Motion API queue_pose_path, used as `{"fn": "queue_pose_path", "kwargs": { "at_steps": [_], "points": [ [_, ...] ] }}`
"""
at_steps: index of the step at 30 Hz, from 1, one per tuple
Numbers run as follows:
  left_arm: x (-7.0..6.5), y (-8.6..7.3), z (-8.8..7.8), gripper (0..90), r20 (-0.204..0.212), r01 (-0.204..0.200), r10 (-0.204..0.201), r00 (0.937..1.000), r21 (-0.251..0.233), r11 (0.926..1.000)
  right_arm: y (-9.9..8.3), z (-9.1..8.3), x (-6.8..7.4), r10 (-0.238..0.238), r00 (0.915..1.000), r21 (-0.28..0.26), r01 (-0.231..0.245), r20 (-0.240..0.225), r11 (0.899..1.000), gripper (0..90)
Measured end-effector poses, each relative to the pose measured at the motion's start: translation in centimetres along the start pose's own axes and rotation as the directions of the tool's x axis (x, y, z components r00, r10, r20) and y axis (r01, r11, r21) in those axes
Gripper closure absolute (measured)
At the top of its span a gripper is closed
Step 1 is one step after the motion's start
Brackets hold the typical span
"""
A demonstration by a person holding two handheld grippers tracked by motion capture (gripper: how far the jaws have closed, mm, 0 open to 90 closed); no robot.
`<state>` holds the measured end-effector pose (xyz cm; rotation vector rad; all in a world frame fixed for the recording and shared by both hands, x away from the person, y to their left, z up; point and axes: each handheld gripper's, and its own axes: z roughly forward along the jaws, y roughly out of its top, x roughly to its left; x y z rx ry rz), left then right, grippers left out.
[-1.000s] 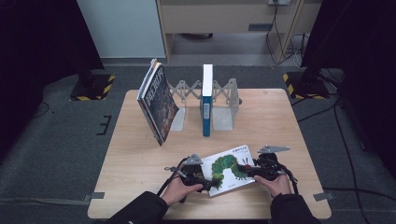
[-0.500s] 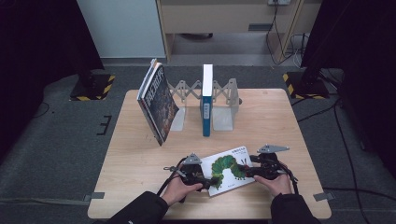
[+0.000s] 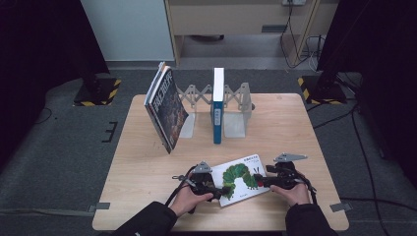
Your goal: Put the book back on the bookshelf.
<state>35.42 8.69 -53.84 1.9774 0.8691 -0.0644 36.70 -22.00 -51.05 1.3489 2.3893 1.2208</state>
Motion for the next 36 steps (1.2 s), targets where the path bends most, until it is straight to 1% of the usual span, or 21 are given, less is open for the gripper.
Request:
{"fn": "queue_pose_path", "kwargs": {
  "at_steps": [1,2,4,6,8,9,11,14,15,16,17,19,21,23,25,27,30,34,36],
  "points": [
    [0.0,0.0,0.0,23.7,0.000,0.000,0.000,1.0000,0.000,1.0000,0.0,0.1,0.1,0.009,0.9999,0.012,-0.009,-0.011,1.000,33.2],
    [0.0,0.0,0.0,23.7,0.000,0.000,0.000,1.0000,0.000,1.0000,-0.1,0.3,0.1,0.003,0.9999,0.020,-0.002,-0.016,1.000,34.1],
    [0.0,0.0,0.0,23.7,0.001,0.000,0.000,1.0000,0.000,1.0000,-0.1,0.5,0.2,0.008,0.9998,0.036,-0.007,-0.018,0.999,36.0],
    [0.0,0.0,0.0,23.9,0.002,0.003,-0.003,1.0000,-0.001,1.0000,-0.2,0.7,0.3,0.008,0.9998,0.048,-0.007,-0.017,0.999,35.1],
    [0.1,0.0,0.0,24.1,0.003,0.002,-0.002,1.0000,0.000,1.0000,-0.2,0.7,0.2,0.003,0.9999,0.044,-0.002,-0.015,0.999,35.9],
    [0.1,0.0,-0.1,24.2,0.002,0.002,-0.002,1.0000,0.000,1.0000,-0.2,0.7,0.2,0.015,0.9997,0.043,-0.014,-0.018,0.999,36.7],
    [0.1,0.0,-0.1,24.5,0.003,0.005,-0.005,1.0000,0.005,1.0000,-0.1,0.6,0.2,0.019,0.9996,0.040,-0.018,-0.021,0.999,38.9],
    [0.1,0.2,-0.2,26.3,0.017,0.014,-0.015,0.9997,0.024,0.9996,0.0,0.6,0.1,-0.005,0.9998,0.017,0.005,-0.019,1.000,41.3],
    [0.0,0.2,-0.3,27.6,0.035,0.015,-0.016,0.9993,0.024,0.9996,0.0,0.6,0.2,-0.013,0.9998,0.009,0.013,-0.018,1.000,41.4],
    [-0.2,0.2,-0.3,33.4,0.047,0.015,-0.016,0.9988,0.020,0.9997,0.0,0.6,0.3,-0.019,0.9996,-0.002,0.019,-0.020,1.000,42.4],
    [-0.4,0.3,-0.4,33.9,0.036,0.005,-0.006,0.9993,0.020,0.9998,0.1,0.6,0.4,-0.028,0.9992,-0.012,0.027,-0.029,1.000,42.1],
    [-0.4,0.3,-0.4,34.0,0.034,-0.005,0.004,0.9994,0.019,0.9998,0.2,0.6,0.4,-0.038,0.9989,-0.018,0.038,-0.026,0.999,42.9],
    [-0.4,0.3,-0.4,34.1,0.033,-0.004,0.003,0.9994,0.019,0.9998,0.2,0.6,0.3,-0.040,0.9988,-0.026,0.040,-0.027,0.999,43.0],
    [-0.5,0.4,-0.4,34.4,0.029,-0.009,0.008,0.9995,0.016,0.9998,0.1,0.6,0.4,-0.051,0.9984,-0.021,0.050,-0.026,0.999,41.0],
    [-0.6,0.5,-0.5,35.7,0.028,-0.015,0.015,0.9995,0.019,0.9997,0.1,0.6,0.4,-0.051,0.9983,-0.018,0.051,-0.029,0.999,38.5],
    [-0.6,0.6,-0.6,37.0,0.029,-0.016,0.015,0.9995,0.019,0.9997,0.1,0.6,0.4,-0.030,0.9990,-0.010,0.030,-0.034,1.000,36.5],
    [-0.7,0.7,-0.8,39.9,0.033,-0.009,0.009,0.9994,0.020,0.9997,0.0,0.6,0.3,-0.018,0.9988,-0.013,0.018,-0.046,1.000,36.5],
    [-0.9,1.0,-1.1,44.5,0.039,-0.006,0.004,0.9992,0.026,0.9996,0.0,0.5,0.3,-0.036,0.9976,-0.027,0.035,-0.059,0.999,35.8],
    [-1.0,1.1,-1.2,46.6,0.040,-0.002,0.001,0.9992,0.025,0.9997,0.0,0.4,0.4,-0.030,0.9976,-0.034,0.028,-0.062,0.999,36.0]
  ]
}}
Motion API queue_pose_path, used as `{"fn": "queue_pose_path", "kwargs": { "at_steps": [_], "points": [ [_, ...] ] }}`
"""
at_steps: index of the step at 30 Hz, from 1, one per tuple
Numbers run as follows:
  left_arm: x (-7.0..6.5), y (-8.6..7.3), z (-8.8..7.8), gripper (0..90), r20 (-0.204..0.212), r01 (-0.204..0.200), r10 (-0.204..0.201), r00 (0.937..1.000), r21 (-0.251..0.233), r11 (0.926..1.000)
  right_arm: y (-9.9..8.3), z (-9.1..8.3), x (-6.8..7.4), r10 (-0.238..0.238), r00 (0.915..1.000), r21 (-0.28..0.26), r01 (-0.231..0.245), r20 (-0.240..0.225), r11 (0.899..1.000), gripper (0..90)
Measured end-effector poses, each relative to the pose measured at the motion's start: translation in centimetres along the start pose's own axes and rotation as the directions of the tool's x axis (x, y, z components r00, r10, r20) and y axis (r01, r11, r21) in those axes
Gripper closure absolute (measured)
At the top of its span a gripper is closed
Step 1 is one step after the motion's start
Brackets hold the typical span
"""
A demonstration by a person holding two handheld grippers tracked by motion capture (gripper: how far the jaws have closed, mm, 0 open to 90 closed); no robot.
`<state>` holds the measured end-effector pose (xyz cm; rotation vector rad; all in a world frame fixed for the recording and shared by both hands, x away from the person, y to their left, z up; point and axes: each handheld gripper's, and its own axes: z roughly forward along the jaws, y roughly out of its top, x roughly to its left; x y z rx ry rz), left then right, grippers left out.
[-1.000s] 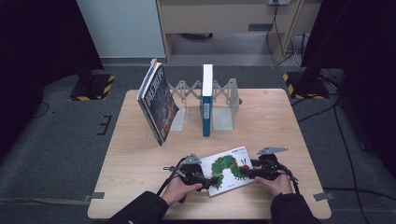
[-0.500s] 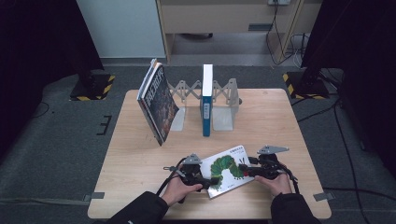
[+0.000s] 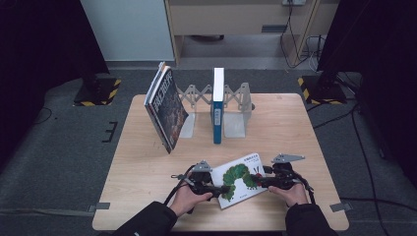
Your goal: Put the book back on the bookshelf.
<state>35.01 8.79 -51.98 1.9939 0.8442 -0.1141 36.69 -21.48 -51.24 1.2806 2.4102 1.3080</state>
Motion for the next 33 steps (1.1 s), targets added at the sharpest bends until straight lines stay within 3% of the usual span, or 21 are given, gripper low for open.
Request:
{"fn": "queue_pose_path", "kwargs": {
  "at_steps": [10,21,33],
  "points": [
    [-0.5,1.1,-1.0,63.3,0.018,-0.011,0.011,0.9998,-0.014,0.9998,0.3,-0.5,0.1,-0.018,0.9998,-0.079,0.019,0.011,0.997,39.2],
    [-0.9,1.4,-1.4,70.8,0.036,-0.006,0.007,0.9993,-0.014,0.9999,0.4,-0.8,-0.1,-0.009,0.9999,-0.096,0.010,0.004,0.995,37.7],
    [-1.9,2.4,-2.2,73.8,0.001,-0.065,0.065,0.9979,-0.018,0.9978,0.4,-1.0,-0.1,-0.003,0.9999,-0.113,0.004,0.012,0.994,36.0]
  ]
}}
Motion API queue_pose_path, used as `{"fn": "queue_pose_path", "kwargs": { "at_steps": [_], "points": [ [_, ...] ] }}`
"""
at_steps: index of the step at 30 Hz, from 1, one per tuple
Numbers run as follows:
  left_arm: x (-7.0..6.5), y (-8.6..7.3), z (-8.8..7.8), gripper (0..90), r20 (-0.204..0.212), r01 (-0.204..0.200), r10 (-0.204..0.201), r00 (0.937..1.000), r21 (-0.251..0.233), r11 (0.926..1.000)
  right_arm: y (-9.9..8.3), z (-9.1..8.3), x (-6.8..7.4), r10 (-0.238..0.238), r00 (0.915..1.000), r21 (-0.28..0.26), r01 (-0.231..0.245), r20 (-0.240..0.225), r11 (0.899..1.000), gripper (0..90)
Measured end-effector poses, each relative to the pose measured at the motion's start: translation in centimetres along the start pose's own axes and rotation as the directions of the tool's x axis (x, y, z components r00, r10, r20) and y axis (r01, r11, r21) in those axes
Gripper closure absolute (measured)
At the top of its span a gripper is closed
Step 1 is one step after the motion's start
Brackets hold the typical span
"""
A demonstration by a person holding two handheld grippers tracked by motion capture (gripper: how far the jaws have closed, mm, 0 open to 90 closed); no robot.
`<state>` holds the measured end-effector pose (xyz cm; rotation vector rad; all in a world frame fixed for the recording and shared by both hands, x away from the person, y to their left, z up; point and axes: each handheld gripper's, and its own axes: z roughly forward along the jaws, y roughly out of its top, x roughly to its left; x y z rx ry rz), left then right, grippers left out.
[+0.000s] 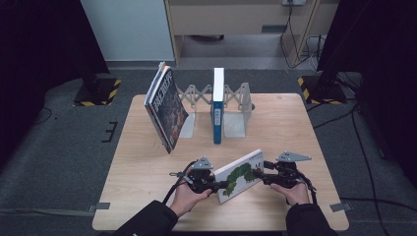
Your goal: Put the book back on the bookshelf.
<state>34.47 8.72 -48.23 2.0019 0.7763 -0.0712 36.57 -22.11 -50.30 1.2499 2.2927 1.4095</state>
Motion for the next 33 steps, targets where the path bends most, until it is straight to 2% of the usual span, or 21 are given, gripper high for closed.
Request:
{"fn": "queue_pose_path", "kwargs": {
  "at_steps": [7,11,17,21,24,26,28,33],
  "points": [
    [0.0,1.3,-1.7,74.0,-0.021,0.012,-0.013,0.9997,-0.031,0.9994,0.1,-0.7,-0.5,0.010,0.9996,-0.031,-0.010,0.026,0.999,33.3],
    [0.1,1.6,-2.2,74.0,-0.032,0.013,-0.015,0.9994,-0.039,0.9991,0.1,-0.9,-0.6,0.003,0.9997,-0.042,-0.002,0.023,0.999,32.7],
    [0.3,2.5,-3.5,74.0,-0.074,0.017,-0.022,0.9970,-0.066,0.9977,0.1,-1.4,-0.9,0.000,0.9999,-0.063,0.001,0.011,0.998,30.2],
    [0.5,3.0,-4.4,74.0,-0.090,0.025,-0.033,0.9954,-0.087,0.9959,0.0,-1.8,-1.2,-0.027,0.9994,-0.064,0.029,0.021,0.998,27.9],
    [0.5,3.6,-5.0,74.1,-0.102,0.015,-0.026,0.9944,-0.106,0.9943,-0.2,-2.0,-1.4,-0.088,0.9954,-0.072,0.090,0.037,0.993,27.4],
    [0.5,4.0,-5.4,74.0,-0.117,0.007,-0.022,0.9929,-0.122,0.9925,-0.2,-2.2,-1.5,-0.111,0.9930,-0.085,0.114,0.042,0.990,26.6],
    [0.4,4.5,-5.6,74.0,-0.137,-0.007,-0.011,0.9905,-0.130,0.9915,-0.3,-2.3,-1.5,-0.124,0.9914,-0.088,0.128,0.042,0.988,26.2],
    [0.4,5.7,-5.9,74.1,-0.174,-0.037,0.011,0.9847,-0.146,0.9886,-0.6,-2.4,-1.9,-0.140,0.9889,-0.055,0.143,0.050,0.988,24.9]
  ]
}}
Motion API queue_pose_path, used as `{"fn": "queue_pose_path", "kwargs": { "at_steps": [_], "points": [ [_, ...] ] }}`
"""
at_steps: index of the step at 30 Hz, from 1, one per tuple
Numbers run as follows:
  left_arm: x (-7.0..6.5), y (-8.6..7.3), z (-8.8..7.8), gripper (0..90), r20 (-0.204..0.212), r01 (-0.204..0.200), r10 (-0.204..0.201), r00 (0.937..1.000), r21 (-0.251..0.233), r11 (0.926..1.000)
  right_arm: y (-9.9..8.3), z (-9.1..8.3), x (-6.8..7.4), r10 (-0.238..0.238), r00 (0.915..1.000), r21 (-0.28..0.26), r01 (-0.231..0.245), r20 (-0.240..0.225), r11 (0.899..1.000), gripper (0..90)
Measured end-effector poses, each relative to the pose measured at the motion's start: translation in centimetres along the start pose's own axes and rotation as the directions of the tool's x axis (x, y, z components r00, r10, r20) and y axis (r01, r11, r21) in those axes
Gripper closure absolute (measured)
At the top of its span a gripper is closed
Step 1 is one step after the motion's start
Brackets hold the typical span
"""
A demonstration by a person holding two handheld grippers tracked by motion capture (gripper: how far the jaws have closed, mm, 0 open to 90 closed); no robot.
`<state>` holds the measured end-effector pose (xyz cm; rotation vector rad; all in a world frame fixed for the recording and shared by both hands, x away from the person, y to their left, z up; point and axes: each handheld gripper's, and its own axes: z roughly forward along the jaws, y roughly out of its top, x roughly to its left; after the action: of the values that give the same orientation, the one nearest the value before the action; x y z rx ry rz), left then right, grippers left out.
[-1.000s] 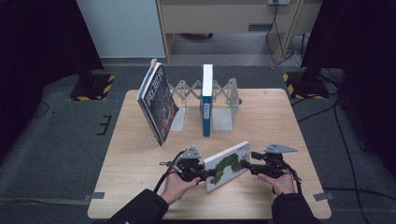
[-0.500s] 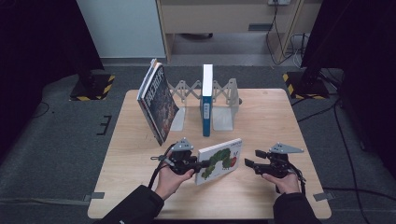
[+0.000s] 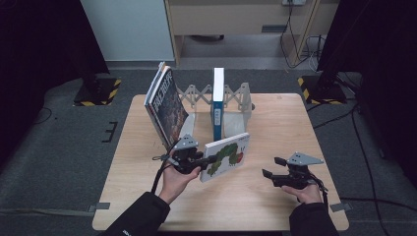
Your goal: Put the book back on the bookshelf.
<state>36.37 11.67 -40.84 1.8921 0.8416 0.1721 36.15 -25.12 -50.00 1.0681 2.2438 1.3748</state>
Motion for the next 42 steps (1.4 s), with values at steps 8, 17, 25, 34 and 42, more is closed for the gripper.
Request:
{"fn": "queue_pose_path", "kwargs": {
  "at_steps": [8,17,25,34,42],
  "points": [
    [0.5,1.8,0.5,74.1,-0.069,0.005,-0.009,0.9976,-0.052,0.9986,-0.5,0.1,-0.6,0.031,0.9991,0.040,-0.032,0.028,0.999,21.2],
    [1.0,3.2,2.1,74.1,-0.166,0.027,-0.043,0.9853,-0.099,0.9947,-1.1,0.2,-1.7,0.105,0.9873,0.110,-0.119,0.119,0.987,16.6],
    [1.2,3.6,3.2,74.1,-0.209,0.020,-0.047,0.9768,-0.129,0.9914,-1.5,0.3,-2.4,0.104,0.9726,0.170,-0.141,0.208,0.975,12.8],
    [1.6,4.8,4.0,74.1,-0.239,0.032,-0.076,0.9681,-0.184,0.9824,-1.8,0.6,-2.6,0.092,0.9678,0.208,-0.143,0.234,0.968,12.3],
    [1.8,5.4,5.1,74.1,-0.251,0.043,-0.100,0.9629,-0.222,0.9740,-1.9,0.8,-2.8,0.071,0.9664,0.232,-0.131,0.247,0.964,11.7]
  ]
}}
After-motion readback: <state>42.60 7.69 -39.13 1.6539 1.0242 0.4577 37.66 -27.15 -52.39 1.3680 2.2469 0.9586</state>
